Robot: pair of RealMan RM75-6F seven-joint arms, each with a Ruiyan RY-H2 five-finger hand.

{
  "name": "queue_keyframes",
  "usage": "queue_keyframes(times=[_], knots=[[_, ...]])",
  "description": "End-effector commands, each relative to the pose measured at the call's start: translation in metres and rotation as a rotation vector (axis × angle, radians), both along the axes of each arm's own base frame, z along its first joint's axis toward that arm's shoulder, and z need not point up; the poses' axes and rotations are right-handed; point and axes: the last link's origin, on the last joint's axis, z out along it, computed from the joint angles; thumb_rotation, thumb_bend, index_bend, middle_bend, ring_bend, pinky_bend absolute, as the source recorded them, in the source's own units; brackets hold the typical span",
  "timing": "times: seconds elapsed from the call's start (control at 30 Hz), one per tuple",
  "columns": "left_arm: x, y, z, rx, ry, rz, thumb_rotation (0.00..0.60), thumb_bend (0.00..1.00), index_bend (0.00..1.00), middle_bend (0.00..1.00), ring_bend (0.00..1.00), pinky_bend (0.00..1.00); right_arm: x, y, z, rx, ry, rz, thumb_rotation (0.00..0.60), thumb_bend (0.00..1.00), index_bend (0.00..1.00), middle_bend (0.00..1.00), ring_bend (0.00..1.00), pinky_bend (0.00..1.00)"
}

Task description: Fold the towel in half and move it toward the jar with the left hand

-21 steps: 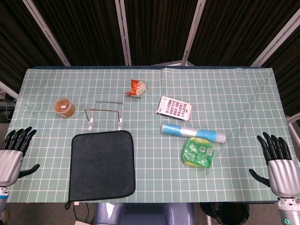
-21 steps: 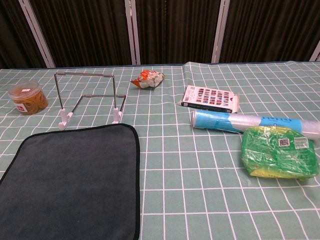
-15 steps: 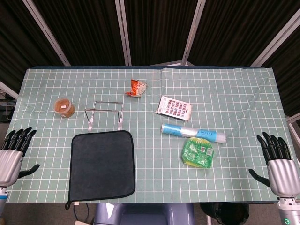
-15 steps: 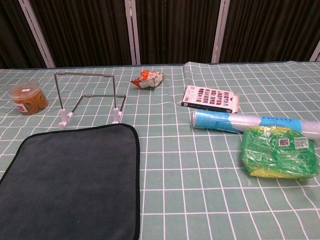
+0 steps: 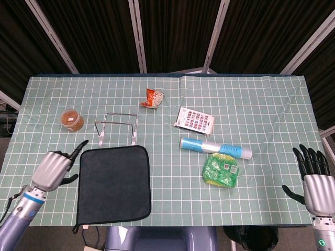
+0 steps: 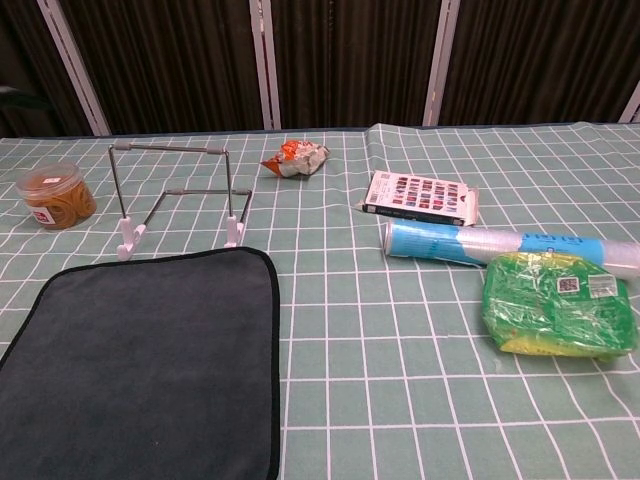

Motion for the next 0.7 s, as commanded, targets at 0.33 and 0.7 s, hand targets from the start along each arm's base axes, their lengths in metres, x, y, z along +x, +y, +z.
queue_keyframes(times=[0.33, 0.7], knots=[[0.080, 0.041, -0.105, -0.334, 0.214, -0.255, 0.600, 0.39, 0.25, 0.90, 0.91, 1.00, -0.014, -0.010, -0.006, 0.016, 0.051, -0.071, 0.600, 0.00, 0.00, 0.00, 0.00, 0.00], [0.093, 0.044, -0.153, -0.434, 0.257, -0.269, 0.600, 0.46, 0.29, 0.90, 0.91, 1.00, -0.018, -0.011, -0.007, 0.019, 0.066, -0.094, 0.600, 0.00, 0.00, 0.00, 0.00, 0.00]])
